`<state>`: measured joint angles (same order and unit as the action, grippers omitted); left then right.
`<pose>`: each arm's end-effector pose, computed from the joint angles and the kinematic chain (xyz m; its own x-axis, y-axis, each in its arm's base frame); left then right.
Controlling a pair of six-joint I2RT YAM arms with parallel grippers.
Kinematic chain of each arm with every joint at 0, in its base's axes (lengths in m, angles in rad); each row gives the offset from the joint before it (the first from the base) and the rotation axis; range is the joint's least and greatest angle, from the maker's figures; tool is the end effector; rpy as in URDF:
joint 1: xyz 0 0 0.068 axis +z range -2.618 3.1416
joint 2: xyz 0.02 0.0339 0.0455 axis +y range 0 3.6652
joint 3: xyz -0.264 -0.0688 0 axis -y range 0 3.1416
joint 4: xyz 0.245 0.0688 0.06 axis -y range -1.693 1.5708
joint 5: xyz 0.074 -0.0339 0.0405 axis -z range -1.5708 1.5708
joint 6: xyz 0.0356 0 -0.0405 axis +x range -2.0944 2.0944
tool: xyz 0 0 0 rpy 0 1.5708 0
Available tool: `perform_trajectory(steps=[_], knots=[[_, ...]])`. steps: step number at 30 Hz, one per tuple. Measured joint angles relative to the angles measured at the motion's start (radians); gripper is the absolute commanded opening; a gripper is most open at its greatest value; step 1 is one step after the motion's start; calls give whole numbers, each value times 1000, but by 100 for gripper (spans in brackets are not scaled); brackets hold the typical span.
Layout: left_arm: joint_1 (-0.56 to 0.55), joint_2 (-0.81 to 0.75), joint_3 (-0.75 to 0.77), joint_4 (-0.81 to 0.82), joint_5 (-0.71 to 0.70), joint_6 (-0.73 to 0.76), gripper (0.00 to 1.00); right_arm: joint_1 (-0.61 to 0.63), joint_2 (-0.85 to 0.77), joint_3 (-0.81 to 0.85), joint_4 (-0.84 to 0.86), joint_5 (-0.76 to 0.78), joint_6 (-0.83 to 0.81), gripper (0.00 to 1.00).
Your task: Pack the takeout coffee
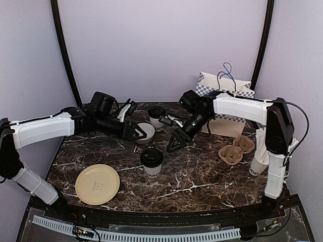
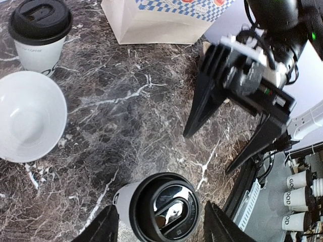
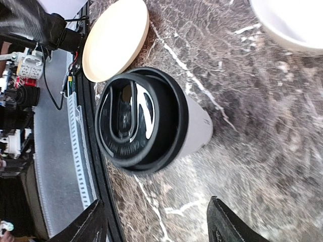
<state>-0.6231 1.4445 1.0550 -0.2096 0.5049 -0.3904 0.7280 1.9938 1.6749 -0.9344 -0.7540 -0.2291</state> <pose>0.2523 -0.2025 0.2786 -0.7413 0.1225 -0.6599 0.5980 0.5669 -0.5665 0.2906 0.2917 0.2394 -0.5443 -0.7069 -0.4517 -0.7888 0.2479 0.5625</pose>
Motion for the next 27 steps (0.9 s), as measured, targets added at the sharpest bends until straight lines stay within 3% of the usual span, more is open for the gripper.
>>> perform_trajectory(steps=[12,19,22,27], knots=[[-147,3,177,-272,-208,477,63,-141,-319,-180,38,98,-140,67],[-248,106,266,-400,-301,641,69,-153,-473,-232,59,127,-202,68],[-273,157,290,-442,-344,677,92,-154,-507,-251,69,135,-212,68],[-285,219,335,-496,-385,713,97,-155,-517,-274,74,151,-220,68]])
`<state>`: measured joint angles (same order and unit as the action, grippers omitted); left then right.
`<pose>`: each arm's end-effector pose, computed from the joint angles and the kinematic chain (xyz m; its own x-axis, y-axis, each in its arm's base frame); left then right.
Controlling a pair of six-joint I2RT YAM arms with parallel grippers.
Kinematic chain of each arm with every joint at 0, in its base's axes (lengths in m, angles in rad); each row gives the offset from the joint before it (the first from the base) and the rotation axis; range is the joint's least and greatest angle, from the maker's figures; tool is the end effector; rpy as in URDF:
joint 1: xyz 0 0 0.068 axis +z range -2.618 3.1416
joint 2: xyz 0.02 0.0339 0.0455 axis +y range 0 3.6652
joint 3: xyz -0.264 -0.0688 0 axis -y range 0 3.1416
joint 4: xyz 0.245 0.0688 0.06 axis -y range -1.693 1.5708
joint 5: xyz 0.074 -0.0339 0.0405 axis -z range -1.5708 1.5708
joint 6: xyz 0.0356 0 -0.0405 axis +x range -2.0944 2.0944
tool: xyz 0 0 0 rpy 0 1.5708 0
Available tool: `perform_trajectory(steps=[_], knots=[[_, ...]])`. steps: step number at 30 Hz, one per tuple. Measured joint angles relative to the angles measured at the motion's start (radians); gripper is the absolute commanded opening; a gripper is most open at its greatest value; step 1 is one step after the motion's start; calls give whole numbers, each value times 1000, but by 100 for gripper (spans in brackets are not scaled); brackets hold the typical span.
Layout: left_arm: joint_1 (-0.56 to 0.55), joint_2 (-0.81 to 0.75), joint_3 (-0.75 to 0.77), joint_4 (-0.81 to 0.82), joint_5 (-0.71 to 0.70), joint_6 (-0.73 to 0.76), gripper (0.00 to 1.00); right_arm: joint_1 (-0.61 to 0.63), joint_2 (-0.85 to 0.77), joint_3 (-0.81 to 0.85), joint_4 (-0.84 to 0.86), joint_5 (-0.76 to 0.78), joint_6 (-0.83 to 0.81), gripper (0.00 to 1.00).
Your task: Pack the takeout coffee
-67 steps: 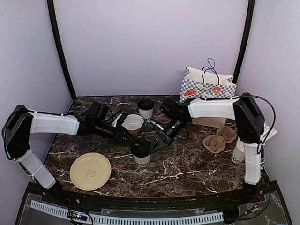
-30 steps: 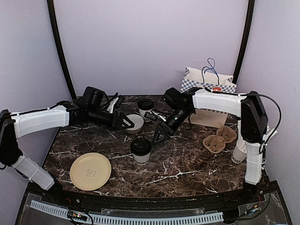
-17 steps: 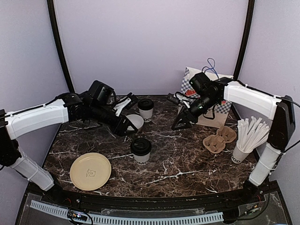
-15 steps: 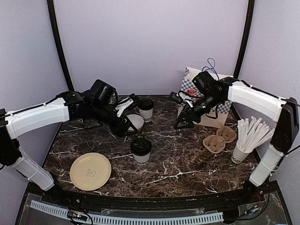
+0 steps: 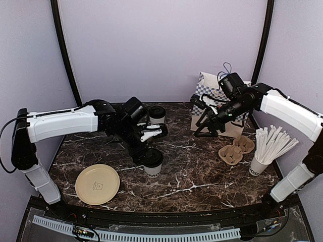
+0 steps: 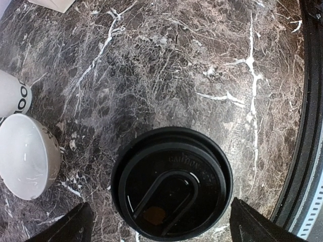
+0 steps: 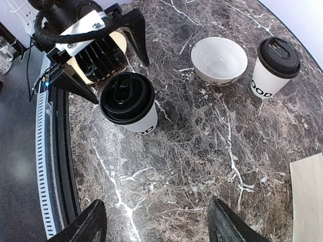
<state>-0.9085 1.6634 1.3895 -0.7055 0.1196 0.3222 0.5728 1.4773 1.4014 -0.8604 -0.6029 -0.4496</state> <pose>0.2165 -0.2845 0.2771 -0.2233 0.7977 -0.5602 0.9431 0.3221 0.0826 0.2458 0.1825 0.3344 -0.2928 -0.6148 -0.7323 -0.9506 0.2697 0.1537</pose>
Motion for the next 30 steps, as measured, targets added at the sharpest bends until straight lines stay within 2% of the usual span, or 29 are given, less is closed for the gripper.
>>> perform_trajectory(steps=[8,16,30], knots=[[-6,32,39,-26,-19,17,91,-10,-16,-31,5,3,-9,69],[-6,101,101,-56,21,16,91,-11,-33,-56,25,2,-10,69],[-6,160,162,-113,1,1,75,-13,-58,-74,39,2,-10,69]])
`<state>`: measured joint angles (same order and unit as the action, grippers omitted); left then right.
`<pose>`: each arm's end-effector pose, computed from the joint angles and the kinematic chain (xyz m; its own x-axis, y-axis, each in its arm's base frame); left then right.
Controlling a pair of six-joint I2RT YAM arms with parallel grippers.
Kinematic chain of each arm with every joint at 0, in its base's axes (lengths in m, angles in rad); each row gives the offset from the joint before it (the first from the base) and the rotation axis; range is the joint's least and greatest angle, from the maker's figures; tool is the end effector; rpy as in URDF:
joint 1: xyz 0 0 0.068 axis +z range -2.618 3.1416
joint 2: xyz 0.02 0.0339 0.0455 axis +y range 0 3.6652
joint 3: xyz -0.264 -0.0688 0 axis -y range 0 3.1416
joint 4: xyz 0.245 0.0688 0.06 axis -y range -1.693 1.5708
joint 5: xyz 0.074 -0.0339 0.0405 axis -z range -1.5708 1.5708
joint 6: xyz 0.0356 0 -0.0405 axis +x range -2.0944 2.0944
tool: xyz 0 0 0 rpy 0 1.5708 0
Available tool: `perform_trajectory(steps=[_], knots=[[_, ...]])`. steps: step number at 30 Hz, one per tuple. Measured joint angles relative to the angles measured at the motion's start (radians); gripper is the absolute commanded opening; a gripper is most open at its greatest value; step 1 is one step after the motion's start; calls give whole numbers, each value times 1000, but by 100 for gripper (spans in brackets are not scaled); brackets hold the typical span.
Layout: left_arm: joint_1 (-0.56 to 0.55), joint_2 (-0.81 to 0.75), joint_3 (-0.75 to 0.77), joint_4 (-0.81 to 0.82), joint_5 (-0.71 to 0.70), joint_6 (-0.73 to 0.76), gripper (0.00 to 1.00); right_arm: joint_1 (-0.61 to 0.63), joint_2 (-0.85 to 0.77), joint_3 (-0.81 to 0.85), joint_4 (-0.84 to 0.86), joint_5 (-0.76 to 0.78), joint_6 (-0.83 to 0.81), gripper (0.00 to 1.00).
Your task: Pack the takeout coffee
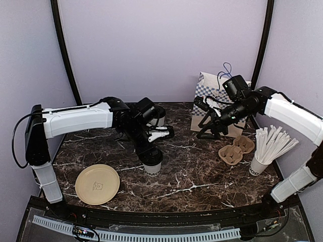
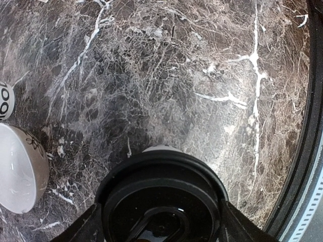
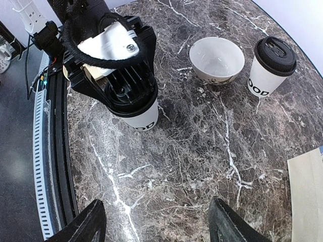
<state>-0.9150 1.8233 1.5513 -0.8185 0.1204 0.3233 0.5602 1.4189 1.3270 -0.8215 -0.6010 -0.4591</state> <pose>0.2336 -0.3106 0.2641 -0.2521 0.8448 -0.4719 0.9500 0.3090 0.0458 0.2373 0.1726 0.3299 -0.2772 -0.6053 -0.7461 -0.9524 0.2754 0.1305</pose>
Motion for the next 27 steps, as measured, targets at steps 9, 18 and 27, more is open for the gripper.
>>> perform_trajectory(steps=[9,18,27], knots=[[16,-9,5,-14,-30,-29,72,-4,0,0,0,1,0,70],[183,-124,36,-44,-62,-50,72,-4,0,0,0,4,0,69],[389,-230,78,-40,-134,-78,72,-4,4,0,0,8,0,69]])
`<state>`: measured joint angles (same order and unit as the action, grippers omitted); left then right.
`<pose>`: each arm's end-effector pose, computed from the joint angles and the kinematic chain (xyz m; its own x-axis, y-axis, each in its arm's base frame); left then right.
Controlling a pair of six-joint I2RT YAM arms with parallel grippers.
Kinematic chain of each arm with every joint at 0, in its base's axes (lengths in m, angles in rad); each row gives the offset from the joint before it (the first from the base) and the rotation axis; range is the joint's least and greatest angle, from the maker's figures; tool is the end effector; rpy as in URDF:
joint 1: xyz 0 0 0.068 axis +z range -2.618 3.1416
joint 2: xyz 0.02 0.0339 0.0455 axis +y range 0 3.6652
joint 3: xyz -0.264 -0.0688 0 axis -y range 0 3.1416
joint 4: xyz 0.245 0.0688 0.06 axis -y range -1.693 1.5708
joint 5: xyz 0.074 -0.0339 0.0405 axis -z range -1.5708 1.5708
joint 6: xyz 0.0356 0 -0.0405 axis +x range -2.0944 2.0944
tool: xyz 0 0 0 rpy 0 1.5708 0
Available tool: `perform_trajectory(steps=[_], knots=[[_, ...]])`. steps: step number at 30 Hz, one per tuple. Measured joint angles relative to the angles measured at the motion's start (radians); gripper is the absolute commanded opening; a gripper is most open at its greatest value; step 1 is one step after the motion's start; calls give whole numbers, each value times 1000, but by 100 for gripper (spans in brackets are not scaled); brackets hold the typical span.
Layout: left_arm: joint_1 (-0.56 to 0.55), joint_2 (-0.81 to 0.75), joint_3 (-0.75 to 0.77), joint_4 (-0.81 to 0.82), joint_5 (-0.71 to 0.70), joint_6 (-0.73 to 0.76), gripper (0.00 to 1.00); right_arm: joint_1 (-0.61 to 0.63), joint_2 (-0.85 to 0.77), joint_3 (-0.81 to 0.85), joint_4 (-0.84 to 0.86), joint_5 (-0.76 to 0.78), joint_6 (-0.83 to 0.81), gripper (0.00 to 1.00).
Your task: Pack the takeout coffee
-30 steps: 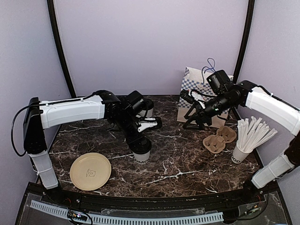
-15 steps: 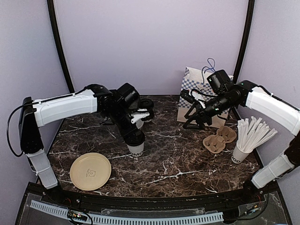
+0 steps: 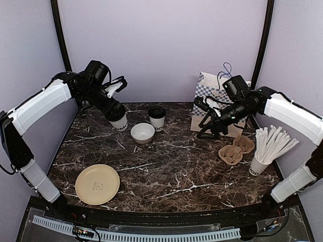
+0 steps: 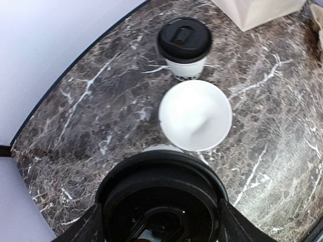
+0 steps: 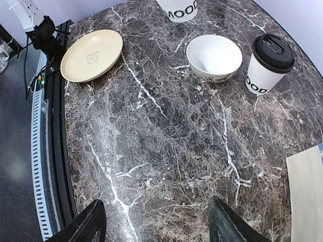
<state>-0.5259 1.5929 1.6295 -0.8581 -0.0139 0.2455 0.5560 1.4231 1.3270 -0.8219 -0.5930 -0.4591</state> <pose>0.2970 -0.1718 0.3661 -0.4942 0.5679 -0.6582 0.6329 0.7541 0.1754 0.2389 0.1719 0.3286 -0.2831 -0.6086 -0.7412 -0.9498 0.2850 0.1288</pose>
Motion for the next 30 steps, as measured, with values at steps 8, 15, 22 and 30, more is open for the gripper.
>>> perform_trajectory(steps=[8,15,22,30], knots=[[143,132,96,48,-31,-54,70,0,3,0,0,8,0,69],[246,322,188,84,-24,-90,70,0,3,0,2,17,0,69],[286,443,232,102,-13,-105,72,0,3,0,5,23,0,69],[288,504,316,100,-2,-111,78,0,19,0,5,23,0,69]])
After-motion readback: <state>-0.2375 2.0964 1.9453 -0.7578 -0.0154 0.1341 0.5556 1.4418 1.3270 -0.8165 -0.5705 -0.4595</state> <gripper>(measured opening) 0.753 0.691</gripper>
